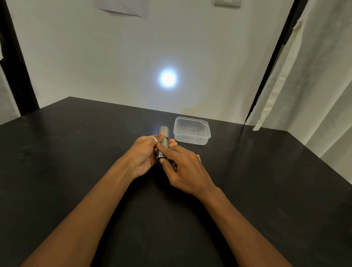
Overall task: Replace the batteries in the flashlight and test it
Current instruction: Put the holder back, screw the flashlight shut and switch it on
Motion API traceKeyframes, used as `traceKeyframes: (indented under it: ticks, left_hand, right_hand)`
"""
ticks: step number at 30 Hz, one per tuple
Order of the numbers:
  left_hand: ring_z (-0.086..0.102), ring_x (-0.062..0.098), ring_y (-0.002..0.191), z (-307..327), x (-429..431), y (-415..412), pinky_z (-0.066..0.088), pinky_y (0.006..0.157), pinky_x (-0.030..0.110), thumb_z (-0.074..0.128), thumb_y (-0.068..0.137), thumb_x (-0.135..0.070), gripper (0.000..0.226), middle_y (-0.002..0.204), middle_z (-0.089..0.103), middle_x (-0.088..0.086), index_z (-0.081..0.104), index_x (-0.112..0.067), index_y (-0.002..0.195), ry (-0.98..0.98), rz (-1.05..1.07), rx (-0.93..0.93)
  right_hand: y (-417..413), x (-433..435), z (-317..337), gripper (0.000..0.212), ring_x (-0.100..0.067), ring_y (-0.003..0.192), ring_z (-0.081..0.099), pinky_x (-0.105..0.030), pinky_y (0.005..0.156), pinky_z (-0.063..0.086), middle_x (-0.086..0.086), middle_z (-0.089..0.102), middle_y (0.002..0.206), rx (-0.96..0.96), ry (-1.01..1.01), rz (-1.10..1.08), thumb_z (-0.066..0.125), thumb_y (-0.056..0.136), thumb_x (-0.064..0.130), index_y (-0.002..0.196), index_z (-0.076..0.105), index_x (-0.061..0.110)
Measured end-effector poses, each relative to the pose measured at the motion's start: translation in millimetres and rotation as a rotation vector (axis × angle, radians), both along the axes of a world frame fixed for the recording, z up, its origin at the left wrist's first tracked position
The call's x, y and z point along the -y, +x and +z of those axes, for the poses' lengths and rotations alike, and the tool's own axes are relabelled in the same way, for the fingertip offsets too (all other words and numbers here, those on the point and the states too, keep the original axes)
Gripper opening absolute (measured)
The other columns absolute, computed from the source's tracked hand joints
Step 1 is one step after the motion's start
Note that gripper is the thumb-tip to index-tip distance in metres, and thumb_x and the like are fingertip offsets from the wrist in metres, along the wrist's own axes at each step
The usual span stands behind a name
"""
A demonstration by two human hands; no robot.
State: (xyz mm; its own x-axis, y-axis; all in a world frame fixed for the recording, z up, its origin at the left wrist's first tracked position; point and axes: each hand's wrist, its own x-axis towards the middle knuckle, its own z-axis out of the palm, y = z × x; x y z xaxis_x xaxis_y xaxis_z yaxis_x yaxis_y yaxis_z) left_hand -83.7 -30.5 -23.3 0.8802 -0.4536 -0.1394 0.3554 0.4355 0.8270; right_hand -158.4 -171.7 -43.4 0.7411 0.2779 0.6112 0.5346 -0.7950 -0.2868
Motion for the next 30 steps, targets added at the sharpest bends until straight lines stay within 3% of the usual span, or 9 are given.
traceKeyframes:
  ticks: [2,5,8,12,16,21,26,28,30]
  left_hand:
    - [0.076,0.025,0.094,-0.4,0.2,-0.5,0.063,0.071,0.032,0.059,0.102,-0.02,0.036,0.111,0.075,0.02,0.062,0.008,0.124,0.017,0.001,0.001]
    - [0.076,0.025,0.093,-1.1,1.3,-0.8,0.062,0.07,0.032,0.058,0.103,-0.019,0.035,0.108,0.075,0.02,0.062,0.01,0.123,0.027,0.001,-0.011]
    - [0.074,0.027,0.097,-1.3,1.5,-0.3,0.063,0.07,0.035,0.056,0.104,-0.019,0.035,0.103,0.074,0.018,0.06,0.01,0.123,0.045,-0.005,-0.019]
    - [0.07,0.031,0.109,-0.4,1.5,-0.1,0.064,0.079,0.039,0.055,0.104,-0.019,0.036,0.108,0.071,0.018,0.059,0.01,0.126,0.074,-0.006,-0.004]
    - [0.065,0.034,0.121,0.3,1.9,-0.8,0.062,0.085,0.041,0.055,0.105,-0.019,0.036,0.112,0.069,0.018,0.058,0.009,0.127,0.077,-0.007,-0.005]
    - [0.071,0.027,0.099,0.9,1.2,-1.4,0.063,0.068,0.034,0.057,0.104,-0.021,0.036,0.11,0.07,0.018,0.06,0.008,0.126,0.064,-0.015,-0.013]
    - [0.074,0.022,0.091,1.1,1.5,-0.1,0.063,0.07,0.033,0.059,0.103,-0.024,0.038,0.106,0.074,0.017,0.062,0.006,0.126,0.027,0.017,-0.005]
    - [0.073,0.023,0.097,0.5,1.9,0.5,0.064,0.075,0.035,0.062,0.101,-0.024,0.038,0.115,0.073,0.02,0.06,-0.001,0.131,0.021,0.053,0.023]
    - [0.072,0.024,0.1,-0.3,1.8,1.1,0.064,0.074,0.036,0.065,0.099,-0.025,0.035,0.123,0.071,0.02,0.059,-0.011,0.131,0.026,0.072,0.052]
  right_hand:
    - [0.4,-0.4,-0.3,0.045,-0.02,0.097,0.065,-0.039,0.086,0.056,-0.006,0.068,0.114,-0.017,-0.011,-0.002,0.058,0.099,0.021,0.143,0.059,0.015]
    - [0.8,-1.5,-0.9,0.041,-0.018,0.089,0.063,-0.041,0.079,0.056,-0.004,0.067,0.108,-0.014,-0.051,-0.021,0.056,0.101,0.023,0.141,0.058,0.015]
    - [0.6,-2.8,-1.4,0.039,-0.02,0.088,0.062,-0.043,0.082,0.056,-0.005,0.066,0.102,-0.011,-0.063,-0.017,0.055,0.102,0.022,0.14,0.058,0.013]
    - [-0.6,-3.8,-0.1,0.039,-0.024,0.094,0.065,-0.044,0.087,0.055,-0.01,0.068,0.105,-0.009,-0.054,-0.019,0.056,0.103,0.018,0.141,0.059,0.008]
    - [-2.9,-4.2,1.6,0.037,-0.024,0.088,0.064,-0.041,0.08,0.056,-0.011,0.069,0.103,0.017,-0.041,-0.031,0.059,0.101,0.015,0.137,0.062,0.007]
    - [-3.7,-4.2,2.1,0.039,-0.024,0.1,0.067,-0.042,0.091,0.056,-0.01,0.071,0.111,0.008,-0.035,-0.034,0.057,0.101,0.019,0.14,0.06,0.011]
    - [-4.6,-1.4,3.7,0.051,-0.02,0.131,0.056,-0.033,0.102,0.05,-0.006,0.066,0.13,-0.027,-0.018,-0.06,0.06,0.095,0.027,0.146,0.052,0.021]
    - [-3.8,-0.6,2.3,0.057,-0.019,0.129,0.056,-0.03,0.101,0.048,-0.005,0.064,0.132,-0.019,-0.041,-0.063,0.063,0.092,0.022,0.148,0.049,0.02]
    - [-1.2,1.1,1.2,0.054,-0.018,0.112,0.062,-0.032,0.093,0.054,-0.005,0.064,0.125,0.016,-0.037,-0.079,0.064,0.092,0.014,0.145,0.052,0.017]
